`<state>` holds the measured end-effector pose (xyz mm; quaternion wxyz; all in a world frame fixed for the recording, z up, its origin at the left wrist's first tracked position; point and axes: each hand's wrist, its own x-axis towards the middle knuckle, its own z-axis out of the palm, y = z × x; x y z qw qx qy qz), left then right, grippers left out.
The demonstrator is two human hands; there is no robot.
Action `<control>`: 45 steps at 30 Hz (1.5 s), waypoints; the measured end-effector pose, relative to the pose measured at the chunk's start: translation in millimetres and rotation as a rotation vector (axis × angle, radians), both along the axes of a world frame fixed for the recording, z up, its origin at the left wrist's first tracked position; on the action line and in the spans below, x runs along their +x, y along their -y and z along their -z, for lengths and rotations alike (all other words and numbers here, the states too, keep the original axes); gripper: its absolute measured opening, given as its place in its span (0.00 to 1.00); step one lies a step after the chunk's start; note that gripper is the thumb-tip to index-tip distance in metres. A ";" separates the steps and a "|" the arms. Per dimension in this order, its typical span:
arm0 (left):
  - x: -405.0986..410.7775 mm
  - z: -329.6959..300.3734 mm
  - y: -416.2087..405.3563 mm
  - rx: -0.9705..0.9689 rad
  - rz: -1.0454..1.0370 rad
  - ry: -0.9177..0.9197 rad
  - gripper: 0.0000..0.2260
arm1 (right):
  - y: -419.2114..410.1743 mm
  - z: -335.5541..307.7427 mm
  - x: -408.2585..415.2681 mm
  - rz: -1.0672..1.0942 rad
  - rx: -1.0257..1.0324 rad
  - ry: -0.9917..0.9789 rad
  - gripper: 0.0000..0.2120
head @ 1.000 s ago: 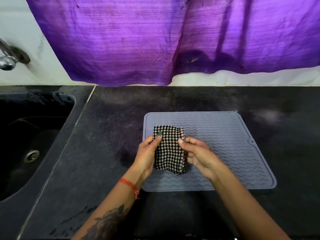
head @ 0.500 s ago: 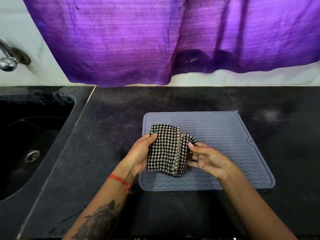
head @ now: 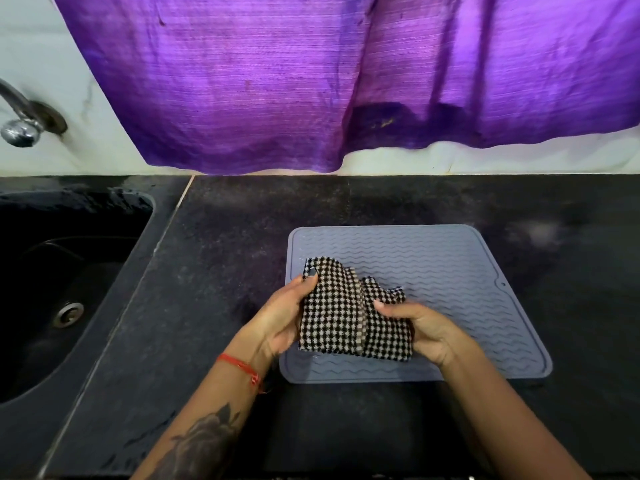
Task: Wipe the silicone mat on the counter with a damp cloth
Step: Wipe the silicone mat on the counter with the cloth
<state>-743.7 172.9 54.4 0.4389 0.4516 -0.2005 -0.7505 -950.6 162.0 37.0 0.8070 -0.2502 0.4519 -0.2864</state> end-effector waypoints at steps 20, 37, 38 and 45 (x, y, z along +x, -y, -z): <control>-14.3 2.7 -4.3 -0.124 -0.076 0.006 0.10 | -22.4 -23.9 79.7 -0.100 -0.911 -0.907 0.15; -21.1 9.9 1.8 -0.224 0.017 -0.035 0.10 | -21.2 -1.4 51.9 0.087 0.095 0.510 0.33; -21.6 9.2 2.6 -0.266 0.034 0.032 0.10 | -20.3 -1.4 50.7 0.072 0.089 0.536 0.33; -19.1 12.2 6.0 -0.562 0.010 0.604 0.09 | -14.4 0.8 45.3 0.035 -0.049 0.358 0.31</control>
